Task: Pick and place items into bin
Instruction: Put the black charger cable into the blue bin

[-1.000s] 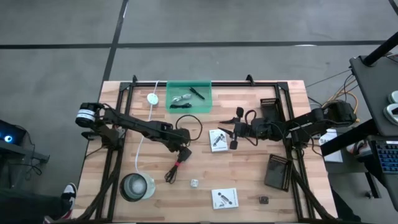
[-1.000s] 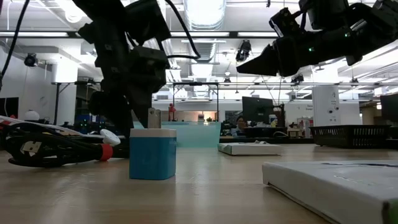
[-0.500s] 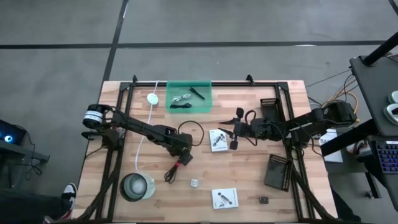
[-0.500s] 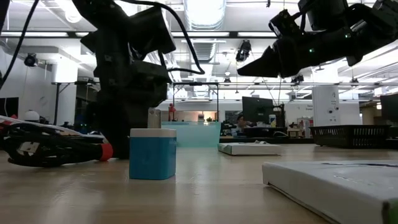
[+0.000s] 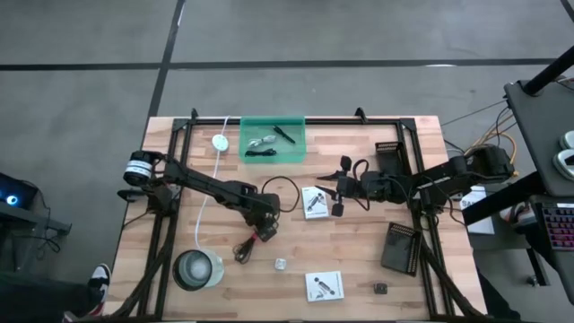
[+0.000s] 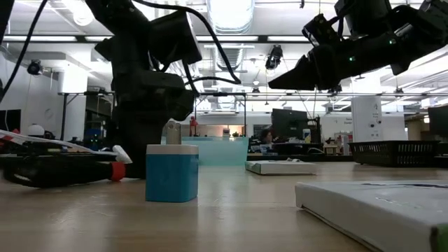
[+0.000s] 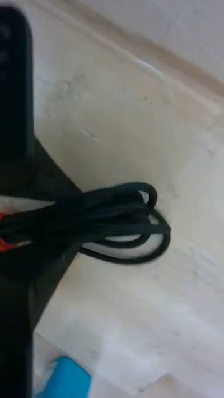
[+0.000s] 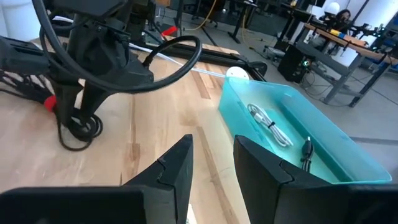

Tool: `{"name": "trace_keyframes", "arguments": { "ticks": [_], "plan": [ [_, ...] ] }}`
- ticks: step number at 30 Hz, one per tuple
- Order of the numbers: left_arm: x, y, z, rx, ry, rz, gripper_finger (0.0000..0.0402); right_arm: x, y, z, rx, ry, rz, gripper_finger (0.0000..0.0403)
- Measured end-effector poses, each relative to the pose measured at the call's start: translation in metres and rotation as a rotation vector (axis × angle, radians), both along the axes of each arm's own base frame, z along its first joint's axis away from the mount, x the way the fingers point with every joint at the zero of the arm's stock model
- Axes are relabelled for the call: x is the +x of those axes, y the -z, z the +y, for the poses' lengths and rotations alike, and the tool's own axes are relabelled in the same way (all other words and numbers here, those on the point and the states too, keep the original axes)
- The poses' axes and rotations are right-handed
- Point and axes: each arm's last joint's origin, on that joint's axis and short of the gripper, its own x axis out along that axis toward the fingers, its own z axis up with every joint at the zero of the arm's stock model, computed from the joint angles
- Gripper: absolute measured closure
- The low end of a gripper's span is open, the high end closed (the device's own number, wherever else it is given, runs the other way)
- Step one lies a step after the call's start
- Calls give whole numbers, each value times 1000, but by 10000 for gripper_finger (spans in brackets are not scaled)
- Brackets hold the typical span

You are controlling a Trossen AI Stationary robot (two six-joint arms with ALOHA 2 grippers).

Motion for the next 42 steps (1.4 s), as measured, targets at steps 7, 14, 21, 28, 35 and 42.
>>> {"name": "trace_keyframes", "arguments": {
  "ticks": [7,14,21,28,35,42],
  "plan": [
    [3,-19,2,40,100,-83,389,0,2,0,24,3,9,301],
    [13,-75,3,196,300,-329,396,0,2,0,44,8,3,301],
    [-1,-138,14,657,426,-496,397,0,1,0,44,9,-1,301],
    [-19,-172,49,1016,486,-482,397,1,0,0,32,8,1,301],
    [-23,-176,112,1083,463,-479,396,1,0,0,30,16,1,303],
    [-23,-155,161,1043,391,-379,394,1,0,0,12,12,4,306]
  ]
}}
